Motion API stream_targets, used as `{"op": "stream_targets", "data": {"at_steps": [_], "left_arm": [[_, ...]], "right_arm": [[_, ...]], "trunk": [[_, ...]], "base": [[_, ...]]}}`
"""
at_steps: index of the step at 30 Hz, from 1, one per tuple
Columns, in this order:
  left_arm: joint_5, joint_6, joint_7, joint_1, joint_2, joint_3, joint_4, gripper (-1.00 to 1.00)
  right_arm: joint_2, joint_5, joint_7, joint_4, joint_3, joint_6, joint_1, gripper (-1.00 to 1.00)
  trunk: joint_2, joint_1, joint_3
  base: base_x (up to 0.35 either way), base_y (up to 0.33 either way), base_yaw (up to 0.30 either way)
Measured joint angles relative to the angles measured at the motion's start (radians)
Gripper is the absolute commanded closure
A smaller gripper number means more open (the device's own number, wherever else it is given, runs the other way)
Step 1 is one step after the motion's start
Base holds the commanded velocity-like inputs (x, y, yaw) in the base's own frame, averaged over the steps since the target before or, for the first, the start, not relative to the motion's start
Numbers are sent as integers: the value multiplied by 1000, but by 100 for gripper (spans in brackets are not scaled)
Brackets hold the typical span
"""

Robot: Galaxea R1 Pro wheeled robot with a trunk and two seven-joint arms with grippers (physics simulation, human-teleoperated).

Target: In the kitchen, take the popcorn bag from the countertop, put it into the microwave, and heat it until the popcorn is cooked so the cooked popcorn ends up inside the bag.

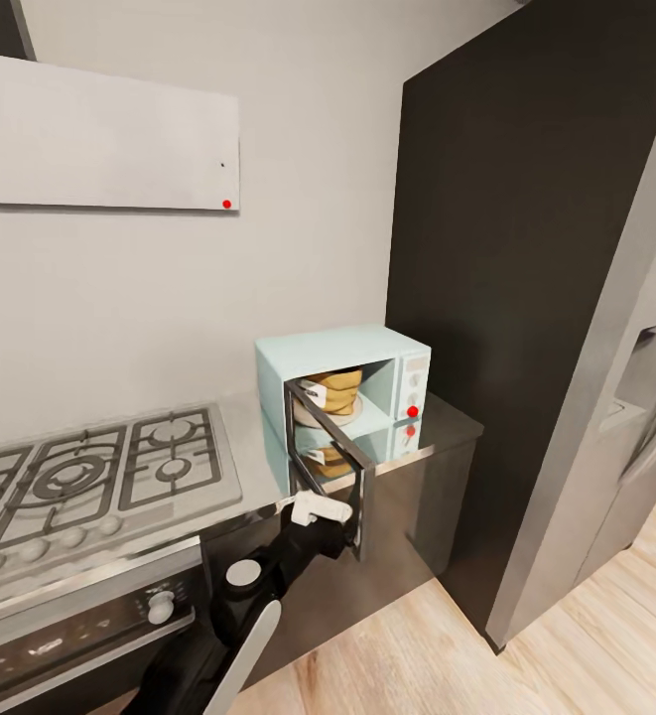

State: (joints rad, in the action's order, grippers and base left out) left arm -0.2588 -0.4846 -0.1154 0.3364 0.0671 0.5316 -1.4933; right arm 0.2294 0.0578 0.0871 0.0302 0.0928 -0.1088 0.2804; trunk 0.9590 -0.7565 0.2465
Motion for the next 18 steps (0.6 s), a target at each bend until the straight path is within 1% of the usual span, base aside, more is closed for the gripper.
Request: {"op": "stream_targets", "data": {"at_steps": [5,7,10,11,12,18], "left_arm": [[-6,0,-1,0,-1,0,0,-100],[0,-1,-3,0,-1,0,0,-100],[7,0,-4,0,-1,0,0,-100],[12,-1,-3,0,-1,-1,0,-100],[30,-1,-2,0,-1,-1,0,-100],[31,-2,-1,0,-1,-1,1,-100]], "right_arm": [[-1,22,-1,0,0,-1,-1,-100],[-1,30,0,0,0,-2,-1,-100],[-1,31,-1,0,0,-2,-1,-100],[-1,31,-1,0,0,-2,-1,-100],[-1,31,-1,0,0,-2,-1,-100],[-1,31,0,0,0,-2,-1,-100]], "trunk": [[0,0,0],[0,0,0],[0,0,0],[0,0,0],[0,-1,0],[0,-1,0]], "base": [[-9,8,0],[-83,65,0],[-52,11,0],[-219,1,0],[-275,1,0],[-303,0,0]]}}
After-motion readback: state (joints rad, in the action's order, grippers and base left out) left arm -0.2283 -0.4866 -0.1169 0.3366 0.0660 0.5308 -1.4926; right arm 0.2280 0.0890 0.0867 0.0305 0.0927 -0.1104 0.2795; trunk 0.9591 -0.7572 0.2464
